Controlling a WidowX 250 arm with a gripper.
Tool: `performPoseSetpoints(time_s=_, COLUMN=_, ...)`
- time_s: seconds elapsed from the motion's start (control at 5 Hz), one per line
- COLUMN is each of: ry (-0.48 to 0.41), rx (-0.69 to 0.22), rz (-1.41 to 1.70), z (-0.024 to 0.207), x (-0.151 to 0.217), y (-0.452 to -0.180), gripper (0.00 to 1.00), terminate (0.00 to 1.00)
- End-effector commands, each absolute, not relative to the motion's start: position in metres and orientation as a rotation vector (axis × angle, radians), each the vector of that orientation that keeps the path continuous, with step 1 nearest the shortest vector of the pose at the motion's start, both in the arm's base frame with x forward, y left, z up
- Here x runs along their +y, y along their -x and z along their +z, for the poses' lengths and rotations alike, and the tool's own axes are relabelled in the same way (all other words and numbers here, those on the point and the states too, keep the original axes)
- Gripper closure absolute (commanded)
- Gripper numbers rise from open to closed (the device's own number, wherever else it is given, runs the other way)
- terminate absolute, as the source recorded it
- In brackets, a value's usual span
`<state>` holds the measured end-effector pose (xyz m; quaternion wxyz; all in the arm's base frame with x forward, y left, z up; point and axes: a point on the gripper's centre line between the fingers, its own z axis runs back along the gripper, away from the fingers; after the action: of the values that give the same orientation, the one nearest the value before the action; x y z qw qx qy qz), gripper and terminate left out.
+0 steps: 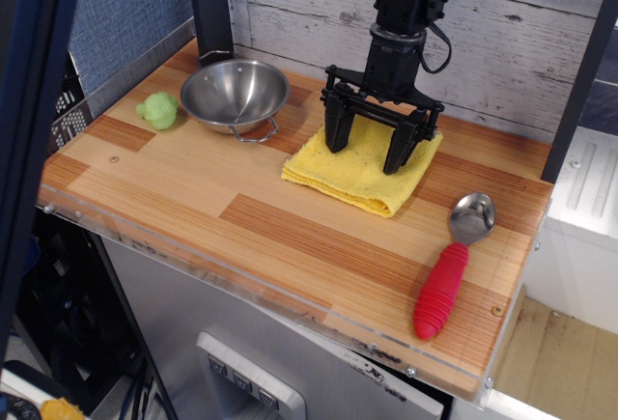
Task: Move the cloth up to the far edge of the counter.
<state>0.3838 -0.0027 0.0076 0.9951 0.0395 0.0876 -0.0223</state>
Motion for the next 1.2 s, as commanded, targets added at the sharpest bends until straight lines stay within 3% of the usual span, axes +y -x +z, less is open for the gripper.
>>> performPoseSetpoints(time_s=0.0, ry=-0.076, rx=-0.043, rz=-0.061, z=0.067, x=0.001, y=-0.395, gripper=0.0, terminate=0.0)
performPoseSetpoints(time_s=0.8, ry=-0.028, rx=-0.193, rz=-0.121, z=0.146, x=0.008, y=-0.391, gripper=0.0, terminate=0.0)
performPoseSetpoints(time_s=1.0, ry=-0.015, rx=-0.154, rz=-0.208, z=0.153, x=0.002, y=-0.386, gripper=0.0, terminate=0.0)
